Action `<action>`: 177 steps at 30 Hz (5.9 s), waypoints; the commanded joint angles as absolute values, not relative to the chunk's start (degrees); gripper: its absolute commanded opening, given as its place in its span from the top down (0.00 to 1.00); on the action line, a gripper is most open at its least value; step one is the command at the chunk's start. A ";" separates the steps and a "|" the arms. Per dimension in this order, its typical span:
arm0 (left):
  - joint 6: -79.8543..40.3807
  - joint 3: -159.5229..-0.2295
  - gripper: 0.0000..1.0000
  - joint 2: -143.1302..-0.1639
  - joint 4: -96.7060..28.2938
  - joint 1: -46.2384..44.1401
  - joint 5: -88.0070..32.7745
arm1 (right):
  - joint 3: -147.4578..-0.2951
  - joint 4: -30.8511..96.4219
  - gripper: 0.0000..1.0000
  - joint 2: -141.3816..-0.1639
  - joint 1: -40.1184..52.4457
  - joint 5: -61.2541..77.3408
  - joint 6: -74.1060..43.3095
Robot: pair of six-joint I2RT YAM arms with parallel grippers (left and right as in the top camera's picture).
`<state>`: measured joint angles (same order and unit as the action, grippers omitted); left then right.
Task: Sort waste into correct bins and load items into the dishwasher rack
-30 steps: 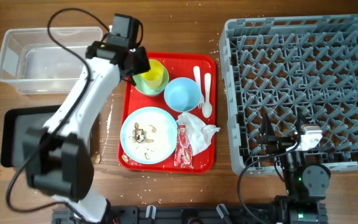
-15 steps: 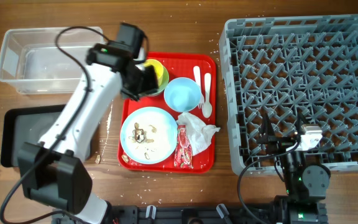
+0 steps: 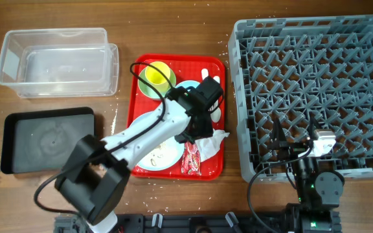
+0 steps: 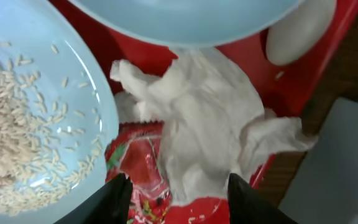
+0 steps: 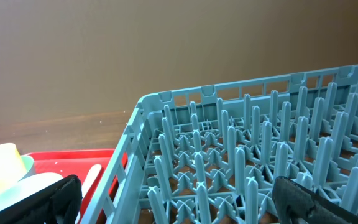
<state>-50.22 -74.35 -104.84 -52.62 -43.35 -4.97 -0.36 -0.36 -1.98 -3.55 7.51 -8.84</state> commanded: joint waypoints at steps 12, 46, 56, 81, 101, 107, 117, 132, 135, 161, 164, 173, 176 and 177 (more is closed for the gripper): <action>-53.12 -75.29 0.96 -108.20 -47.46 -44.10 -6.59 | -0.30 -0.56 0.00 -1.67 -3.75 7.79 -8.05; -37.23 -77.91 0.31 -81.52 -53.10 2.00 -10.90 | -0.30 -0.56 0.00 -1.67 -3.75 7.77 -8.05; -44.21 -59.42 0.16 -84.71 -47.92 -44.99 -7.09 | -0.30 -0.56 0.00 -1.67 -3.75 7.77 -8.05; -34.72 -62.28 0.34 -103.74 -31.22 -48.75 4.58 | -0.30 -0.56 0.00 -1.67 -3.75 7.79 -8.03; -36.91 -64.58 0.89 -100.82 -37.93 -48.64 5.58 | -0.30 -0.56 0.00 -1.67 -3.75 7.79 -8.05; -37.34 -66.92 0.96 -96.07 -38.63 -47.44 5.58 | -0.30 -0.56 0.00 -1.67 -3.75 7.79 -8.03; -37.32 -67.85 0.96 -75.26 -27.42 -18.81 24.53 | -0.30 -0.56 0.00 -1.67 -3.75 7.79 -8.05; -35.55 -67.83 0.25 -78.43 -24.47 3.60 -26.37 | -0.30 -0.56 0.00 -1.67 -3.75 7.79 -8.05; -28.10 -67.72 0.33 -78.85 -39.20 -9.43 -30.63 | -0.30 -0.56 0.00 -1.67 -3.75 7.79 -8.03; -0.36 -69.12 0.42 -109.71 -36.40 -51.88 0.91 | -0.30 -0.56 0.00 -1.67 -3.75 7.79 -8.03; -0.49 -69.12 0.66 -111.09 -36.38 -51.88 0.89 | -0.30 -0.56 0.00 -1.67 -3.75 7.77 -8.05; -14.46 -78.85 0.96 -97.45 -42.33 -50.50 22.81 | -0.30 -0.56 0.00 -1.67 -3.75 7.79 -8.05; -18.55 -78.85 0.96 -90.19 -38.13 -39.42 29.65 | -0.30 -0.56 0.00 -1.67 -3.75 7.77 -8.03; -20.36 -78.85 0.96 -89.17 -35.18 -32.23 29.43 | -0.30 -0.56 0.00 -1.67 -3.75 7.77 -8.03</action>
<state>-14.79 -78.32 -92.42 -38.81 -45.34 22.76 -0.36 -0.36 -2.02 -3.55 7.51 -8.82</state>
